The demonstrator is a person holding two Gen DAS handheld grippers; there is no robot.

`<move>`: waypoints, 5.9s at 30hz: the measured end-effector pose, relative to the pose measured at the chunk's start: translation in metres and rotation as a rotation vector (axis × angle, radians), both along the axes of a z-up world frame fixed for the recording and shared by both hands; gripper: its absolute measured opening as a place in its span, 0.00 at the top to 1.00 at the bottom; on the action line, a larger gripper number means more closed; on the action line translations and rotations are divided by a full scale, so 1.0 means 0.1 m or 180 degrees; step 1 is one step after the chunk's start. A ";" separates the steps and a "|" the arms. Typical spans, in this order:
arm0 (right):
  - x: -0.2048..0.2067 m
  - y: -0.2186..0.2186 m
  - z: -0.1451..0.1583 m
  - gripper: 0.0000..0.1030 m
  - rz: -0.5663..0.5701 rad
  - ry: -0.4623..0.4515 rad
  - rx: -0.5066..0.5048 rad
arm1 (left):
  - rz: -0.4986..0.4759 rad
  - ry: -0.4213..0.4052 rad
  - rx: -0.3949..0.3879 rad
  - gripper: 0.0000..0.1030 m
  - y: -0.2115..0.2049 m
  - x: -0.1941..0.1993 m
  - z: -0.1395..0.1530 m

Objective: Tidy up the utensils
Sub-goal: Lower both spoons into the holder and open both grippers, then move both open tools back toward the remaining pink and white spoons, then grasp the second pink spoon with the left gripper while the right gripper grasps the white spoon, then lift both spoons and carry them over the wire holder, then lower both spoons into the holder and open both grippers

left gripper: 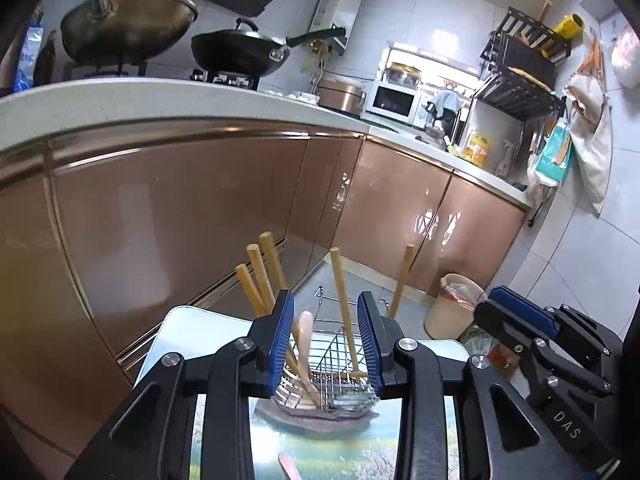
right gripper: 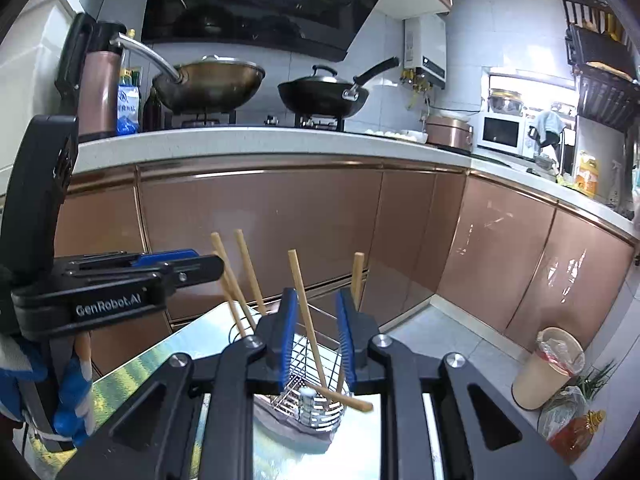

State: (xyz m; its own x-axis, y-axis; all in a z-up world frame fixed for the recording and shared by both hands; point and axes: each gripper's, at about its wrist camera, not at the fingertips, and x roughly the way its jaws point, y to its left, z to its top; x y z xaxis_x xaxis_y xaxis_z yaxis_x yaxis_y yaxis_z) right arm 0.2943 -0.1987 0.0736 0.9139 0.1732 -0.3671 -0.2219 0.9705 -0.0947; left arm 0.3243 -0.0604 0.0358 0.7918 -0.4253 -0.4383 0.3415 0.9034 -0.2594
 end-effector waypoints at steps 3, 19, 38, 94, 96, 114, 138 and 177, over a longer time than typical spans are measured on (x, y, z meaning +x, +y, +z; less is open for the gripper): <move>-0.23 -0.03 0.10 0.81 -0.0023 -0.0020 -0.0005 | 0.0011 -0.0046 0.0007 0.66 0.07 -0.18 0.10; -1.38 -0.09 0.28 0.80 -0.0009 0.0179 0.0008 | 0.0037 0.0281 0.0133 0.64 0.56 -1.12 0.10; -1.87 -0.08 -0.29 0.74 -0.0037 0.0736 0.0178 | 0.0030 0.0713 0.0055 0.58 0.88 -1.48 -0.48; -1.12 1.02 -2.27 0.87 0.0625 0.2333 -0.0041 | -0.0543 0.2275 0.0312 0.91 0.13 -0.06 -1.96; -1.21 0.97 -2.24 0.88 0.0615 0.2296 -0.0053 | -0.0542 0.2217 0.0358 0.91 0.13 -0.11 -1.93; -1.61 0.52 -1.62 0.92 0.0361 0.1786 0.0148 | -0.0445 0.1586 0.0526 0.94 0.30 -0.76 -1.42; -1.34 0.07 -0.60 0.95 0.0221 0.1067 0.0234 | -0.0346 0.0757 0.0535 0.94 0.36 -0.93 -0.46; 0.78 -0.08 -0.55 0.92 -0.0102 0.0794 0.0205 | 0.0075 0.0500 0.0650 0.90 -0.51 0.68 -0.50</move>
State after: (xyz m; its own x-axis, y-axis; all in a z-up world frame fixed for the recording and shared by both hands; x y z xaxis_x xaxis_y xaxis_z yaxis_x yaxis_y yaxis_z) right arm 0.3726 -0.2070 0.0189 0.8018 0.1759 -0.5711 -0.1997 0.9796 0.0214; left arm 0.3926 -0.1111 -0.0139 0.7159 -0.2977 -0.6316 0.2898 0.9496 -0.1191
